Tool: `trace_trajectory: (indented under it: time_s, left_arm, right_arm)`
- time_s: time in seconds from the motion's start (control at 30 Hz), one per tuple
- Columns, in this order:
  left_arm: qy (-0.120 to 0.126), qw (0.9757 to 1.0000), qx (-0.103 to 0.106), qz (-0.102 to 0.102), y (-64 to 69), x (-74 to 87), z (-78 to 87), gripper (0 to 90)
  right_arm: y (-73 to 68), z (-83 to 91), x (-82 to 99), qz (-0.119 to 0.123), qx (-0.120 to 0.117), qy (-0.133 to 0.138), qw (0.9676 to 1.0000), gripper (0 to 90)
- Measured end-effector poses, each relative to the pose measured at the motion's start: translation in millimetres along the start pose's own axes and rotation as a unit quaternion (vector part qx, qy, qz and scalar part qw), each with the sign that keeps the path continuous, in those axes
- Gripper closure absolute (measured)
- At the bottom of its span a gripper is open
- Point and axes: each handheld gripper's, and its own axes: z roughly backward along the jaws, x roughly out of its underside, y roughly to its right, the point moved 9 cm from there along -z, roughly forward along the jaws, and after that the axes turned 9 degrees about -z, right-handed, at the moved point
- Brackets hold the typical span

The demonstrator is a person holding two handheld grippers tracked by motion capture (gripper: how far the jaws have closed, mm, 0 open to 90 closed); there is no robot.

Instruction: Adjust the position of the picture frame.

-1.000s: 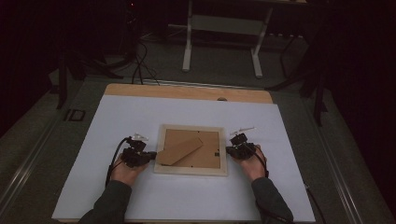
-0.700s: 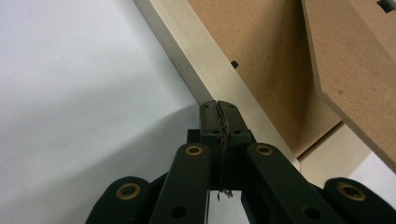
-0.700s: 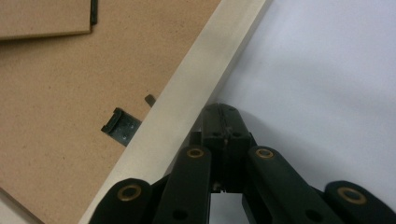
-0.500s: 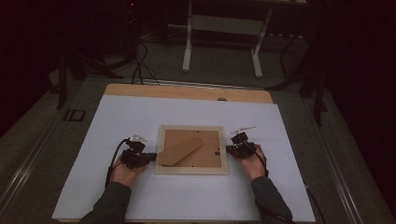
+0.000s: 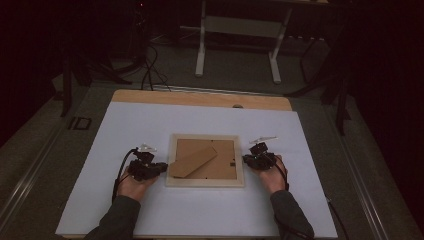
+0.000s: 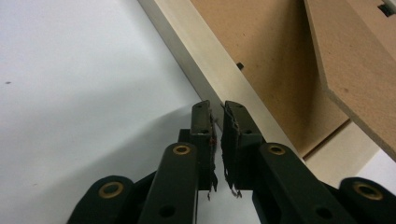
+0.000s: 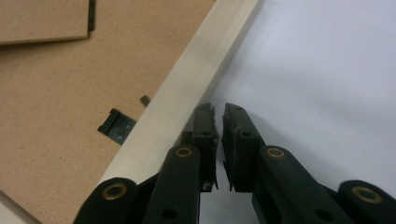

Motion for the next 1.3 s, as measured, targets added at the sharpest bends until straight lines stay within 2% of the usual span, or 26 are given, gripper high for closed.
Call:
trace_trajectory:
  time_s: [0.13,0.23,0.27,0.4,0.53,0.8,1.0,1.1,1.3]
  left_arm:
    - [0.008,0.9999,-0.010,0.008,-5.2,-0.8,3.1,79.9]
    - [0.009,0.9994,-0.026,0.019,-11.0,-0.6,6.1,79.4]
    - [0.011,0.9992,-0.027,0.026,-12.3,-1.0,6.9,79.4]
    - [0.022,0.9989,-0.031,0.027,-15.9,-5.9,11.8,76.2]
    - [0.038,0.9985,-0.033,0.020,-16.9,-14.2,19.5,73.6]
    - [0.068,0.9974,-0.019,0.009,-12.6,-32.8,31.0,64.2]
    - [0.066,0.9976,-0.020,-0.009,-7.2,-39.7,31.8,56.0]
    - [0.062,0.9976,-0.025,-0.019,-5.1,-41.3,30.4,53.7]
    - [0.064,0.9974,-0.019,-0.029,0.5,-45.1,28.0,53.9]
  right_arm:
    - [2.0,7.6,-3.3,-0.008,0.002,0.014,0.9999,82.1]
    - [1.6,15.0,-5.1,-0.012,0.000,0.027,0.9996,81.1]
    - [1.7,17.8,-5.1,-0.011,0.000,0.031,0.9994,80.6]
    - [0.3,23.5,-1.6,-0.010,0.000,0.042,0.9991,78.8]
    - [-1.5,26.1,2.4,-0.005,-0.002,0.047,0.9989,77.4]
    - [3.2,33.8,11.5,-0.007,0.002,0.053,0.9985,75.8]
    - [8.4,35.1,18.5,-0.019,-0.003,0.060,0.9980,73.8]
    - [12.7,32.5,27.4,-0.022,-0.002,0.050,0.9985,72.5]
    - [18.8,33.8,31.3,-0.033,-0.002,0.052,0.9981,71.1]
